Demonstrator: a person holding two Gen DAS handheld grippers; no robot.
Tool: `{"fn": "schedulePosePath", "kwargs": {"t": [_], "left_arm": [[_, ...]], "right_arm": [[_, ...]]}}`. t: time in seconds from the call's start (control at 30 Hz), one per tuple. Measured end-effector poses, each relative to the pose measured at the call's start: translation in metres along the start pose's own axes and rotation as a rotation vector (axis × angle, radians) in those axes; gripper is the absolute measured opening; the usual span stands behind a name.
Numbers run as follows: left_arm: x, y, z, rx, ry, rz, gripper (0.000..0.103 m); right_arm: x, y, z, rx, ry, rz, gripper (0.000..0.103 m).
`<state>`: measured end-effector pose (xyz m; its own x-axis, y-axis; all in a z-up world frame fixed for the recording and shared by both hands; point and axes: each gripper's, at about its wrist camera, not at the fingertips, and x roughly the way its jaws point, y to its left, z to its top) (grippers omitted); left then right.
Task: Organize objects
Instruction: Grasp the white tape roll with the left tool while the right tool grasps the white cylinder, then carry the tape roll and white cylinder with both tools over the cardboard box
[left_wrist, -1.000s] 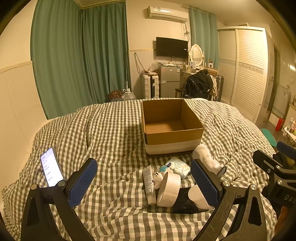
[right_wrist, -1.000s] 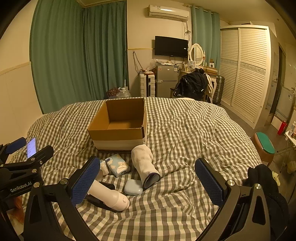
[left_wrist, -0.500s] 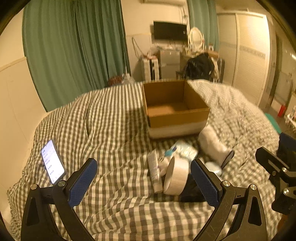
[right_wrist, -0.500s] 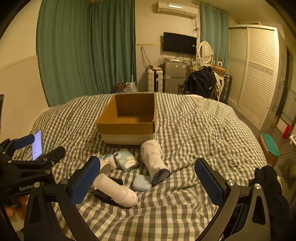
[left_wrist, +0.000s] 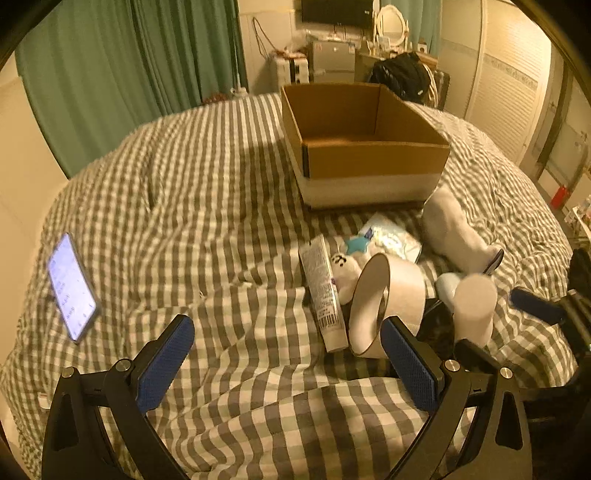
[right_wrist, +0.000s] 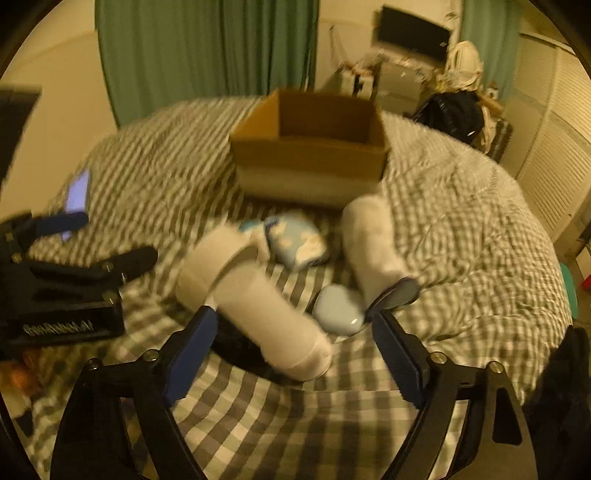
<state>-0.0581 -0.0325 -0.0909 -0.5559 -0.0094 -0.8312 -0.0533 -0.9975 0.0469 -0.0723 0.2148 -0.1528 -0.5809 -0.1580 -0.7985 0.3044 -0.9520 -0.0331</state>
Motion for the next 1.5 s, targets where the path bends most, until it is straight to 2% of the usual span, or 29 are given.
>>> {"fn": "schedulePosePath", "kwargs": {"t": [0.1, 0.13, 0.2, 0.3, 0.4, 0.5, 0.6, 0.63, 0.7, 0.77, 1.1, 1.5], "left_arm": [[0.008, 0.000, 0.001, 0.003, 0.024, -0.020, 0.103], [0.009, -0.002, 0.002, 0.006, 0.029, -0.028, 0.103], [0.011, -0.006, 0.004, 0.024, 0.034, -0.053, 0.103], [0.013, -0.016, 0.006, 0.055, 0.036, -0.087, 0.103], [0.020, -0.030, 0.011, 0.094, 0.049, -0.110, 0.103], [0.029, -0.044, 0.013, 0.128, 0.070, -0.132, 0.095], [0.042, -0.052, 0.014, 0.143, 0.113, -0.150, 0.065], [0.045, -0.053, 0.014, 0.143, 0.125, -0.162, 0.060], [0.049, -0.053, 0.015, 0.134, 0.137, -0.198, 0.040], [0.048, -0.054, 0.014, 0.135, 0.139, -0.210, 0.029], [0.015, -0.046, 0.019, 0.119, 0.066, -0.199, 0.029], [-0.051, -0.030, 0.042, 0.089, -0.072, -0.209, 0.029]], "right_arm": [[0.019, 0.003, -0.002, -0.014, 0.059, 0.030, 0.050], [0.024, 0.001, -0.002, -0.009, 0.080, 0.027, 0.044], [0.027, -0.005, -0.002, 0.016, 0.080, 0.035, 0.043], [0.021, -0.019, 0.000, 0.065, 0.059, 0.055, 0.030], [0.016, -0.030, 0.005, 0.099, 0.057, 0.058, 0.029], [0.020, -0.039, 0.008, 0.115, 0.072, 0.052, 0.029], [0.021, -0.045, 0.008, 0.139, 0.074, 0.075, 0.029], [0.021, -0.047, 0.008, 0.141, 0.074, 0.080, 0.029], [0.021, -0.050, 0.009, 0.145, 0.072, 0.084, 0.029], [0.021, -0.053, 0.010, 0.151, 0.069, 0.087, 0.029], [0.000, -0.052, 0.010, 0.140, 0.021, 0.076, 0.028], [-0.064, -0.029, 0.020, 0.068, -0.108, 0.024, 0.028]]}}
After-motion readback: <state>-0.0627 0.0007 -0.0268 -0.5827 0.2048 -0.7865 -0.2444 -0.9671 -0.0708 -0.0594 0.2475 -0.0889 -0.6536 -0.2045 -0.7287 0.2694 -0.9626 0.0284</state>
